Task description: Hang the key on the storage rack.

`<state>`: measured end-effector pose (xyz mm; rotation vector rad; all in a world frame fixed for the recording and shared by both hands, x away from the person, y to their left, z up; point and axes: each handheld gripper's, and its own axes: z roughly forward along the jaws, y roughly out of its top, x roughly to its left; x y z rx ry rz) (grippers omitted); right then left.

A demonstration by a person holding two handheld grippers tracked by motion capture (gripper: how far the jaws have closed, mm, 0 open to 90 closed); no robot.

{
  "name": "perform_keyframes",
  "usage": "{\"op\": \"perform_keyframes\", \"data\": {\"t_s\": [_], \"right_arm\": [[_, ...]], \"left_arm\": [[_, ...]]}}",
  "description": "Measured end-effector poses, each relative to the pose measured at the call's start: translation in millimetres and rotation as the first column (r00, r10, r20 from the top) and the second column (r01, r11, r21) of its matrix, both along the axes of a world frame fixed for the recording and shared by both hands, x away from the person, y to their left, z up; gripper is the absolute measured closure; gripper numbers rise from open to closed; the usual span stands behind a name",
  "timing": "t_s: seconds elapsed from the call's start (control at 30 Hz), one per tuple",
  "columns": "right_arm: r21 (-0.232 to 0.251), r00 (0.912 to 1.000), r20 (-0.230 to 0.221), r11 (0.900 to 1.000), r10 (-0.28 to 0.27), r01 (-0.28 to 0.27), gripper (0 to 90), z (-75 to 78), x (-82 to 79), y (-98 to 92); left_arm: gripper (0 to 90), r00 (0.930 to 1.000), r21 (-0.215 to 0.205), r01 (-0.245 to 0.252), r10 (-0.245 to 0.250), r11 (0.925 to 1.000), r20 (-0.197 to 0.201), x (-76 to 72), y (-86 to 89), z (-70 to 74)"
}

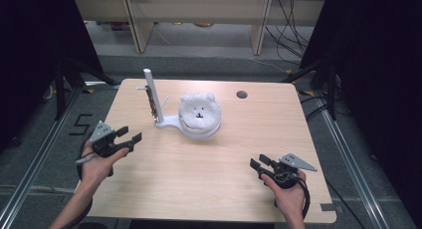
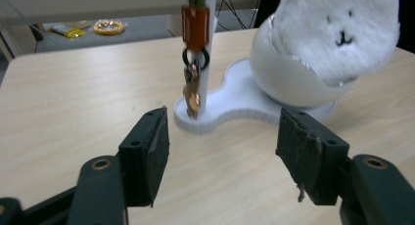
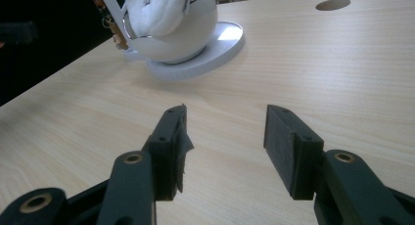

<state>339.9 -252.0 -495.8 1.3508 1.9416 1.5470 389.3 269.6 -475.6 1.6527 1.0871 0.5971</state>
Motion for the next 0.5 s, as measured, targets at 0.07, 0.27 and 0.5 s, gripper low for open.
{"op": "perform_keyframes", "data": {"t_s": [0.07,0.27,0.5], "right_arm": [[0.024,0.9991,-0.038,1.000,-0.019,0.020,51.7,-0.1,-2.1,1.3],[-0.009,0.9999,-0.008,1.000,-0.015,0.015,51.5,-3.7,0.6,-3.9],[-0.010,0.9998,-0.008,1.000,-0.016,0.016,50.4,-5.0,1.9,-4.2]], "left_arm": [[33.8,0.9999,0.005,-0.014,0.014,0.9999,0.001,-10.2,-0.9,-9.4],[32.2,0.9993,0.001,-0.028,0.028,0.9996,0.025,-32.4,-5.2,-34.0],[31.0,0.9957,-0.005,-0.055,0.055,0.9985,0.074,-45.3,-9.1,-44.3]]}}
